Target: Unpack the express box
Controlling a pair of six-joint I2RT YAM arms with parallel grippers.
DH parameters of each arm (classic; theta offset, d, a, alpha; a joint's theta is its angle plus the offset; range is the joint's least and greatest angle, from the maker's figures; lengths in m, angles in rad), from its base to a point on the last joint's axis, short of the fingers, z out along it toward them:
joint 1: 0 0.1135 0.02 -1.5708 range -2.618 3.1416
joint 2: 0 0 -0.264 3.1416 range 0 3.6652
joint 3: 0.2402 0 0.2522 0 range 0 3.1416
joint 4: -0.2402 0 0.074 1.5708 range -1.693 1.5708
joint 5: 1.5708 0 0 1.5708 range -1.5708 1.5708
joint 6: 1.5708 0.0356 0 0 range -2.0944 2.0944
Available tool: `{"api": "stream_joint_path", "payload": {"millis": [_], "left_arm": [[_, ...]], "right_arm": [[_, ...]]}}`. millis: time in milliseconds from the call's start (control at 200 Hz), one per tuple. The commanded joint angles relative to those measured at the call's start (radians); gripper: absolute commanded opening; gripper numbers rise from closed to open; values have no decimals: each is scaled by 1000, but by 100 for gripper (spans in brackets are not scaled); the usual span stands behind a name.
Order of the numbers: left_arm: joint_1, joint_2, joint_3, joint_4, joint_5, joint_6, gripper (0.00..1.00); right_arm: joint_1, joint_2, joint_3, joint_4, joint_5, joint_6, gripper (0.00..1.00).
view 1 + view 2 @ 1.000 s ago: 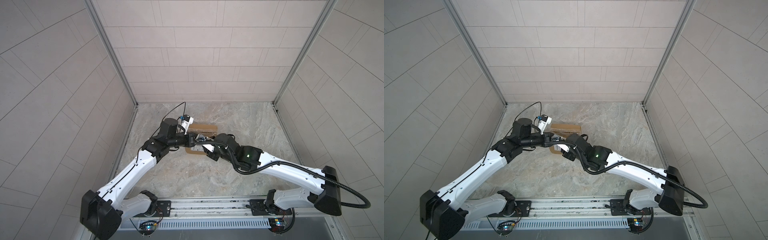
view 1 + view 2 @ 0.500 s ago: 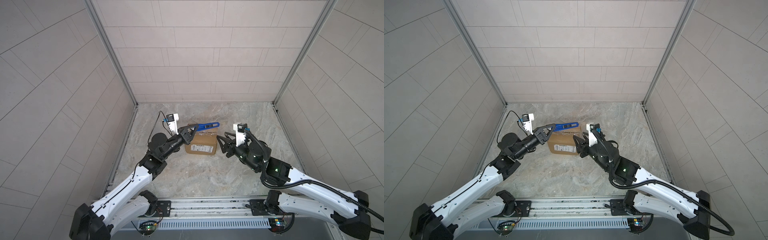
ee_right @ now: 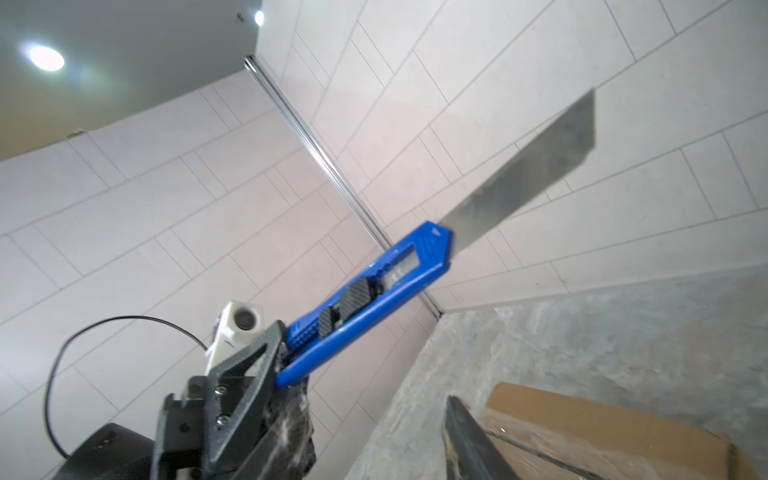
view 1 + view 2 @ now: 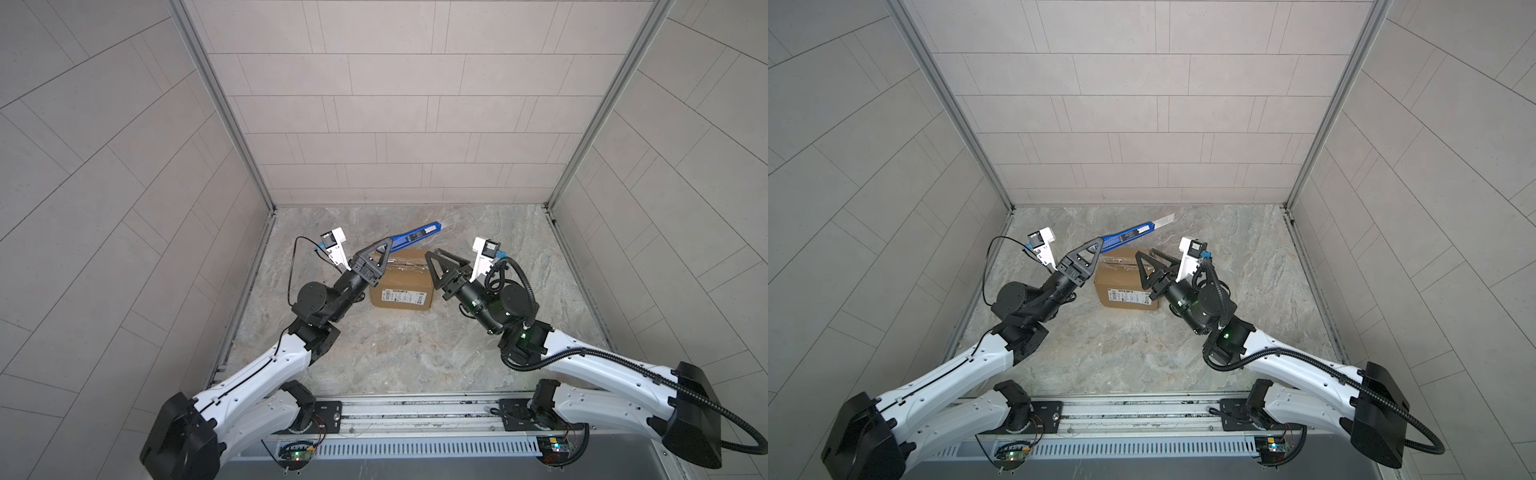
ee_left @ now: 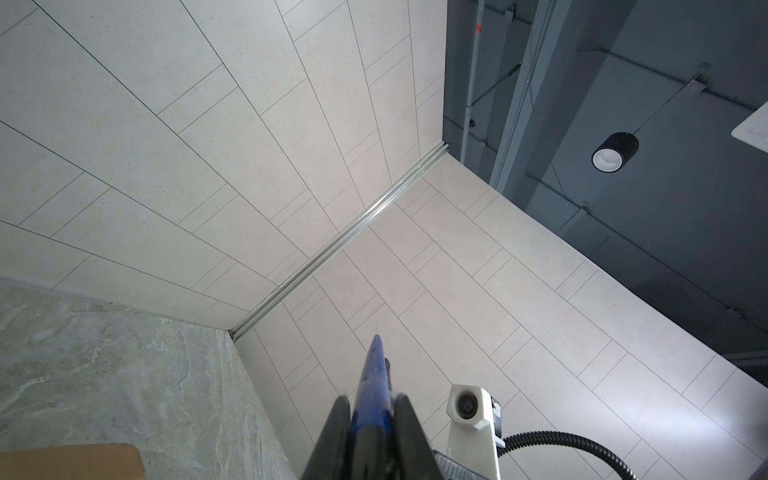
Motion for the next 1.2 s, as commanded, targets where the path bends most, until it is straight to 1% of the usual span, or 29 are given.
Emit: {"api": "stream_joint_path", "payload": {"millis": [0, 235, 496, 746, 906, 1196], "left_arm": [[-7, 4, 0, 125, -10, -45, 0], [-7, 47, 4, 225, 6, -109, 0], [-7, 64, 21, 238, 34, -125, 0], [-7, 107, 37, 296, 66, -169, 0], [-9, 101, 38, 295, 72, -161, 0], [-9, 103, 46, 301, 89, -160, 0]], "right_arm": [[0, 22, 26, 125, -27, -4, 54], [-16, 101, 73, 208, -56, -32, 54], [-38, 137, 121, 230, -97, -41, 53], [-64, 201, 164, 273, -120, -26, 52], [-73, 233, 185, 293, -124, -17, 51], [-81, 288, 217, 352, -127, 9, 43]]}}
